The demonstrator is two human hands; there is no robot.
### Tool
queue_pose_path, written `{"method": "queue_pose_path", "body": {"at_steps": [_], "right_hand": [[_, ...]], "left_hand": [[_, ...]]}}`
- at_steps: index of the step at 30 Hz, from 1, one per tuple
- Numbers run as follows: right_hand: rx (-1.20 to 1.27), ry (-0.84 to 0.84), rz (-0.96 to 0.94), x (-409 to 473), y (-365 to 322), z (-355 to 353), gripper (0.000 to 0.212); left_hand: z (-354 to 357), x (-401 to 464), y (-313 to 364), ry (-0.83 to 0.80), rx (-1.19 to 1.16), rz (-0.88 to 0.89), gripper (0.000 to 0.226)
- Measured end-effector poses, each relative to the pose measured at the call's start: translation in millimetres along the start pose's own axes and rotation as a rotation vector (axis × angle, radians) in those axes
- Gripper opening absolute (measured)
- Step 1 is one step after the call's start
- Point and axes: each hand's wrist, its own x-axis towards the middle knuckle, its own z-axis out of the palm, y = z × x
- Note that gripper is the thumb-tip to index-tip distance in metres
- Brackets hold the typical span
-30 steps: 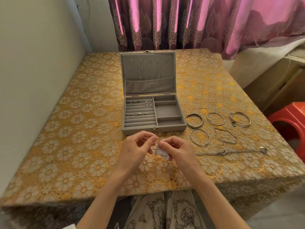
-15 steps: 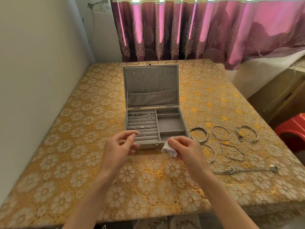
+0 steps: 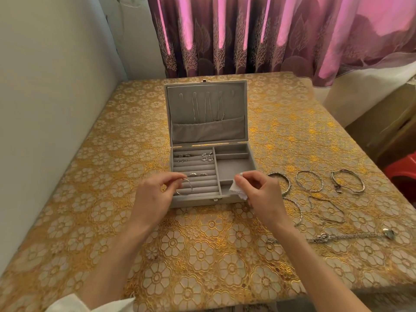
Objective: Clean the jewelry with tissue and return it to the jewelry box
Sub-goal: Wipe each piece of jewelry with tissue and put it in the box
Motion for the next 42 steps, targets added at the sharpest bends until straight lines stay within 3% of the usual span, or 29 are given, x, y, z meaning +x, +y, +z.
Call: {"method": "queue_pose_path", "body": {"at_steps": [9, 17, 33, 42], "right_hand": [[0.019, 0.005, 0.006, 0.9, 4.3, 1.1, 0.006], [-0.005, 0.014, -0.002, -0.3, 4.4, 1.7, 0.005], [-0.024, 0.020, -0.005, 0.2, 6.4, 2.6, 0.004], [-0.018, 0.025, -0.023, -1.8, 2.8, 2.6, 0.010]], "left_hand": [[-2.1, 7.8, -3.3, -0.001, 0.151, 0.182, 0.017], [3.7, 1.1, 0.3, -0.027, 0.109, 0.122, 0.015], [6.3, -4.0, -13.5, 0.109, 0.043, 0.076, 0.012], [4.2, -9.1, -13.0, 0.073, 0.245, 0.289, 0.016]]}}
